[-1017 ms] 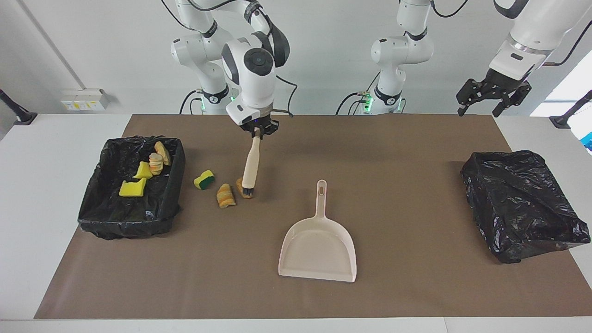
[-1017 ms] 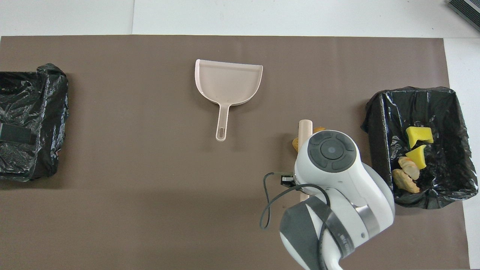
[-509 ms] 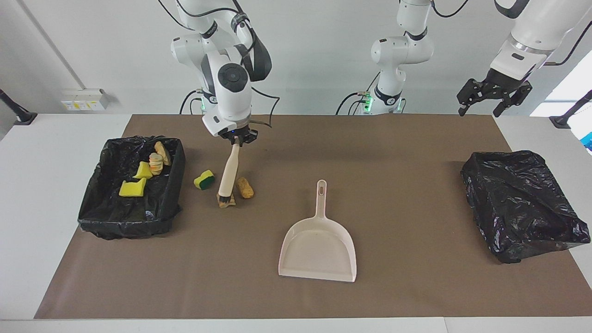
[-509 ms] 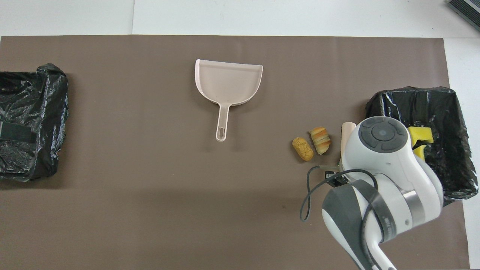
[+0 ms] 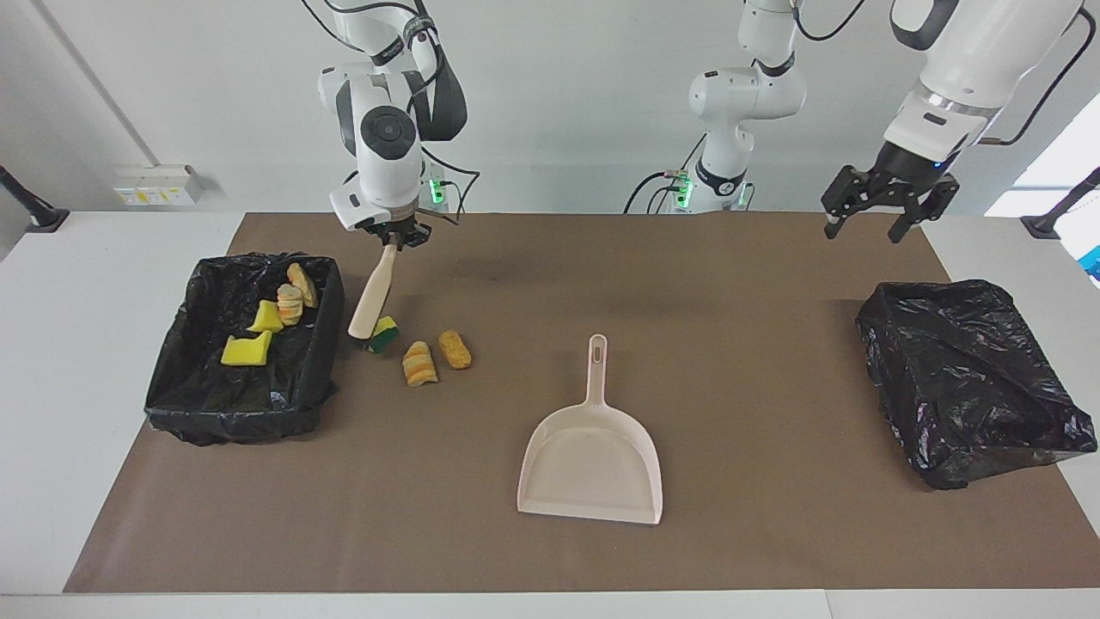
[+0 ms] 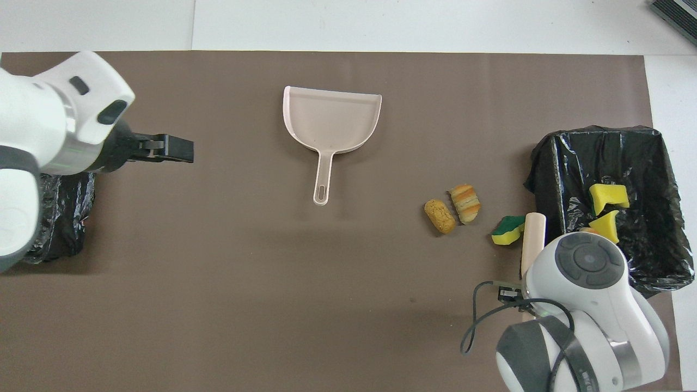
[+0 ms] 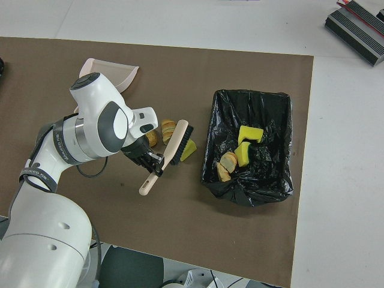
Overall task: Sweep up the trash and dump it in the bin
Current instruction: 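Reach the left gripper to the dustpan while the right gripper positions the brush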
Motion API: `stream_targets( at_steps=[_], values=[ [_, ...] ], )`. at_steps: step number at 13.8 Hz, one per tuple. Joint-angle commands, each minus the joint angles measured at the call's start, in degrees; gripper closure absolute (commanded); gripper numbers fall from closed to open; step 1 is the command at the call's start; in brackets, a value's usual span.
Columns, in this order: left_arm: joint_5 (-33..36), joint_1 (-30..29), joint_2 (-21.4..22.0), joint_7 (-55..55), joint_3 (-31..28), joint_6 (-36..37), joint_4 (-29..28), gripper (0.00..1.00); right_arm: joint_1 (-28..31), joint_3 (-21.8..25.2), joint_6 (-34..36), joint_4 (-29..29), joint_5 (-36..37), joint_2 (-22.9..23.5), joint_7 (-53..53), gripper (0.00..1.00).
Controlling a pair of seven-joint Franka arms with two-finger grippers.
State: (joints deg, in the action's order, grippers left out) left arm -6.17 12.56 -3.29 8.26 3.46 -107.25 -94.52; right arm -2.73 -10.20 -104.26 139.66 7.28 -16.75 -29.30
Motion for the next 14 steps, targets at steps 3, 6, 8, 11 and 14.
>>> stream_targets(
  at_steps=[3,6,8,11,14],
  values=[
    [-0.78,5.97,-12.33,2.28,-0.92,-14.53,0.65,0.0,1.15,-1.05,-5.32,1.23,0.29,2.58,0.48,1.0],
    [-0.69,7.48,-15.69,6.32,-0.92,-19.66,0.91,0.0,-1.73,-1.14,-7.97,0.7,-1.99,4.88,1.0,1.0],
    [-0.69,10.28,-16.65,9.74,-0.83,-21.32,0.91,0.0,-3.33,-1.14,-8.68,-0.26,-4.28,5.67,1.26,1.0],
    [-0.43,14.51,-19.12,11.52,-0.92,-23.62,0.65,0.0,-8.42,-1.14,-4.39,-7.27,-5.52,8.74,0.03,1.0],
    [0.1,16.71,-21.48,11.52,-0.92,-23.71,0.82,0.0,-6.94,-0.87,4.83,-17.11,-3.77,10.24,2.39,1.0]
  ],
)
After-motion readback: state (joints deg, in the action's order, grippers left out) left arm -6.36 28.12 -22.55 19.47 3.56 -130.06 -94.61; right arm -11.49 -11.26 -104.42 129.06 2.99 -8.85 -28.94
